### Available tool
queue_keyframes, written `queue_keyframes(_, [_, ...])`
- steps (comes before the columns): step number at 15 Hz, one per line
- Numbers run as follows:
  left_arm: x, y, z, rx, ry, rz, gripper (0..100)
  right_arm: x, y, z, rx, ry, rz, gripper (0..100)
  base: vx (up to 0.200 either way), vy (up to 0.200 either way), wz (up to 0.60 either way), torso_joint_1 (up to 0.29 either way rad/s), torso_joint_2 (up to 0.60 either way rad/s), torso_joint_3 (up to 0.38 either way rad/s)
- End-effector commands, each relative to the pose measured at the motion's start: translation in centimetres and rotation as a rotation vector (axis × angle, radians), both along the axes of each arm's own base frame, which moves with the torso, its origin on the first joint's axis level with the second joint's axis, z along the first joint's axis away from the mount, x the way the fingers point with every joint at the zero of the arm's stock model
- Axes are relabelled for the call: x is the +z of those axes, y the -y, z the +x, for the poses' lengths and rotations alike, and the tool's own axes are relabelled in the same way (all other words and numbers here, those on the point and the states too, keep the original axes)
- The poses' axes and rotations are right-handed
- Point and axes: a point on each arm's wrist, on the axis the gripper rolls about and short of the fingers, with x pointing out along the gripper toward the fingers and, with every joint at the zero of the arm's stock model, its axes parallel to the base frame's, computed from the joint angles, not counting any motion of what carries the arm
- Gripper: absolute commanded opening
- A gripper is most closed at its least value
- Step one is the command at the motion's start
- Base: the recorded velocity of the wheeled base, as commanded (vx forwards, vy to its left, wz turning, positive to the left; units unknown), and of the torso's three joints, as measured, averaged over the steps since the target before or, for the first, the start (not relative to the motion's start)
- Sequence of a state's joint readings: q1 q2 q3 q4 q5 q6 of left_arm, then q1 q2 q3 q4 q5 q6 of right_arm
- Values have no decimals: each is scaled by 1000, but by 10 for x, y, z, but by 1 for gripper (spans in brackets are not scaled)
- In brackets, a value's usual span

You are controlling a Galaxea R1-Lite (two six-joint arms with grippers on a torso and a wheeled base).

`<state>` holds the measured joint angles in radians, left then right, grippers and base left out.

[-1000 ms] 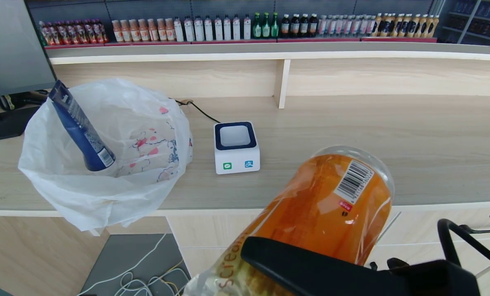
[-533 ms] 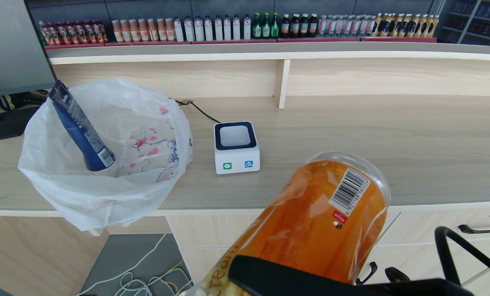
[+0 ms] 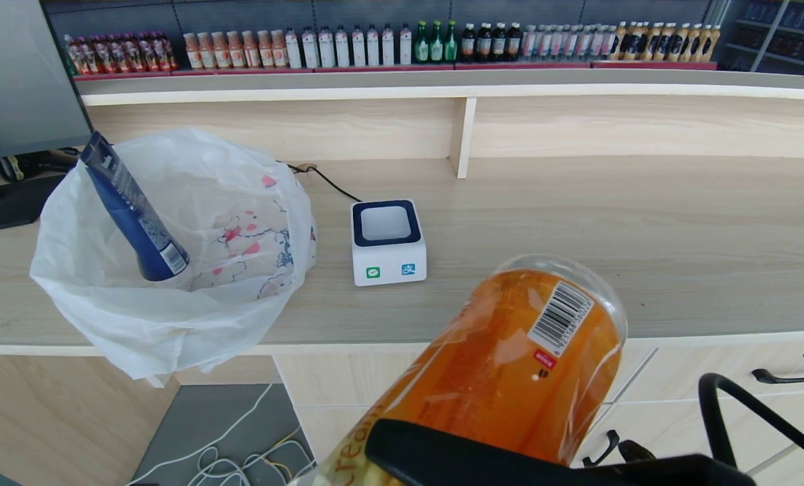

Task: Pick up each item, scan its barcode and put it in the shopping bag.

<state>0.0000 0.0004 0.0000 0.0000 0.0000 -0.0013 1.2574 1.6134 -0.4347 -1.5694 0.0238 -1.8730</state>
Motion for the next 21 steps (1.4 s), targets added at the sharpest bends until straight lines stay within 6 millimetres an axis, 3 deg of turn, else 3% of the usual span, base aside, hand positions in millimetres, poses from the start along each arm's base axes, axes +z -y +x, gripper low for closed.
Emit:
queue_keyframes(1, [0, 0, 0, 0, 0, 0, 100, -3, -1, 0, 15, -37, 0, 0, 0, 0, 0, 0, 0, 0])
queue_keyframes(6, [0, 0, 0, 0, 0, 0, 100, -3, 1, 3, 60, -190, 46, 0, 0, 0, 0, 0, 0, 0])
queue_keyframes(13, [0, 0, 0, 0, 0, 0, 100, -11, 24, 32, 117, -692, 219, 0, 0, 0, 0, 0, 0, 0])
queue_keyframes(18, [0, 0, 0, -2, 0, 0, 100, -7, 40, 50, 27, -854, 409, 0, 0, 0, 0, 0, 0, 0])
queue_keyframes(21, [0, 0, 0, 0, 0, 0, 100, 0, 36, 65, -4, -926, 542, 0, 0, 0, 0, 0, 0, 0])
